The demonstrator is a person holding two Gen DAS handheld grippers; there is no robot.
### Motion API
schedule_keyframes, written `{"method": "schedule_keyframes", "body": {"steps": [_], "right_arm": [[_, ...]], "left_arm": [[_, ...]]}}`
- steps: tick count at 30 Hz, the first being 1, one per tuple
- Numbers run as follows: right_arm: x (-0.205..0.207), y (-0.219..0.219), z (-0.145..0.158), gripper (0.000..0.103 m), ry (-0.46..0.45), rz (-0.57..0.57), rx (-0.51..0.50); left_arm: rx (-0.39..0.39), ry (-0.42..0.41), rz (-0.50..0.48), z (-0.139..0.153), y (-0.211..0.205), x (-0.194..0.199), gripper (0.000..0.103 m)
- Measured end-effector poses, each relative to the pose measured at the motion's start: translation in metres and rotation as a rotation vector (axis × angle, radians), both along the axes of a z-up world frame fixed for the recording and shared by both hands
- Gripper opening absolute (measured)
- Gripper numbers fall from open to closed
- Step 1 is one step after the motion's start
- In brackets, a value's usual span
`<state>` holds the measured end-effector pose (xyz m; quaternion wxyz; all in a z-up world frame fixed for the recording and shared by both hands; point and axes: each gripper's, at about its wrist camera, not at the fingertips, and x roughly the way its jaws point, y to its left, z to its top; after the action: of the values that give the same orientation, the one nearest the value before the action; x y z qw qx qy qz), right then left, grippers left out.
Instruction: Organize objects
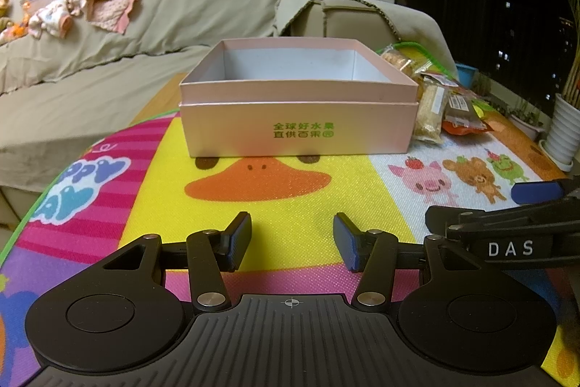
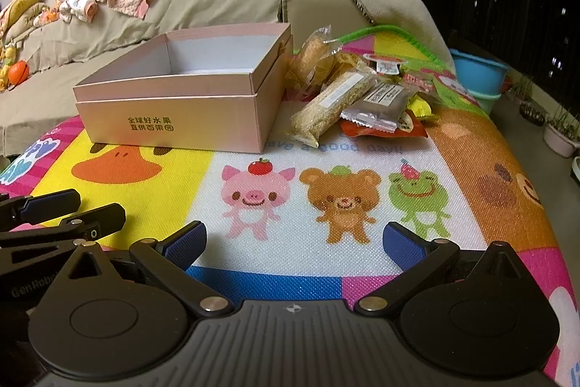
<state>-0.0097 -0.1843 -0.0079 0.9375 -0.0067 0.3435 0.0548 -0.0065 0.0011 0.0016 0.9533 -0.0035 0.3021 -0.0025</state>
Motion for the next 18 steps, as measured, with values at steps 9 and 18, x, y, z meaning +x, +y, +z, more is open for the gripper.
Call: {"method": "schedule_keyframes", "body": {"steps": [9,18], "right_arm": [[0.005,-0.002,0.005,0.103,0.068,0.029,-0.013],[0.017,-0.002,0.01,0.103,0.14,0.041,-0.025]], "left_arm": [[0.008,0.001,-0.001,-0.001,-0.001,0.006,0.055],[-0.004,0.014,-0.007,0.003,0.0,0.009,0.055]]}}
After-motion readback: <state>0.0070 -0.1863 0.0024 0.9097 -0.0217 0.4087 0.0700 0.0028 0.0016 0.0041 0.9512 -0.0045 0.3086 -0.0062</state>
